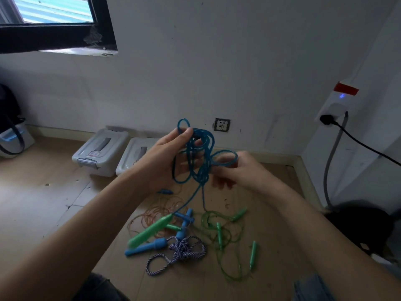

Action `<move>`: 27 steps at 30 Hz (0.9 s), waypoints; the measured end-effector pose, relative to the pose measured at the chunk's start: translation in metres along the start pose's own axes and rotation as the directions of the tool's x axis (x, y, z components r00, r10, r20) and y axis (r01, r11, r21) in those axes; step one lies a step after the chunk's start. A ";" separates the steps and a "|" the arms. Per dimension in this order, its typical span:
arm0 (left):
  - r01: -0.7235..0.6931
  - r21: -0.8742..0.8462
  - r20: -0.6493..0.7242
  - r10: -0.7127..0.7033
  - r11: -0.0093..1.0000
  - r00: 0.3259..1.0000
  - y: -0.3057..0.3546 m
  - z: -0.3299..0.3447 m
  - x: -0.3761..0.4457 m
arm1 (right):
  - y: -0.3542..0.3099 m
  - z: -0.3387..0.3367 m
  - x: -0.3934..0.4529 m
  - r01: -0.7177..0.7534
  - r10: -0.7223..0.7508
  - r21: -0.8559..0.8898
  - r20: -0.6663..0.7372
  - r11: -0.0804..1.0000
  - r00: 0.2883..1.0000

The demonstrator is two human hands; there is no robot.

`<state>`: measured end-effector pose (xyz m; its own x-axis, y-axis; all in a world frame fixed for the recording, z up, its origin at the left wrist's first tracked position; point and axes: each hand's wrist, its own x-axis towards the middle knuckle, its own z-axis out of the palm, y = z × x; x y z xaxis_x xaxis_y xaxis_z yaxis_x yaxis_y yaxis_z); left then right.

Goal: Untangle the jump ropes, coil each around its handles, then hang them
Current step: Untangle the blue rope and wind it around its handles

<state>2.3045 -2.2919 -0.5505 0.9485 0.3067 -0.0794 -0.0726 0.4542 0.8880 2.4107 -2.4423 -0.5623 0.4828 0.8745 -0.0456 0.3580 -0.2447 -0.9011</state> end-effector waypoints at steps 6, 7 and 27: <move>0.076 0.159 -0.269 -0.031 0.984 0.963 0.001 -0.022 -0.001 | 0.005 -0.023 0.001 -0.060 0.197 0.372 -0.342 0.926 0.919; 0.084 0.153 -0.276 -0.039 0.985 0.960 0.002 -0.022 -0.002 | 0.005 -0.024 0.001 -0.058 0.177 0.365 -0.301 0.929 0.937; 0.084 0.441 -0.084 -0.052 0.893 0.995 -0.001 -0.019 0.000 | -0.001 -0.016 0.006 -0.086 0.171 0.218 -0.404 0.972 0.899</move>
<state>2.2986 -2.2765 -0.5603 0.9217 0.3517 -0.1635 0.1511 0.0626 0.9865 2.4258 -2.4437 -0.5550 0.8181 0.5747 -0.0203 0.1320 -0.2222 -0.9660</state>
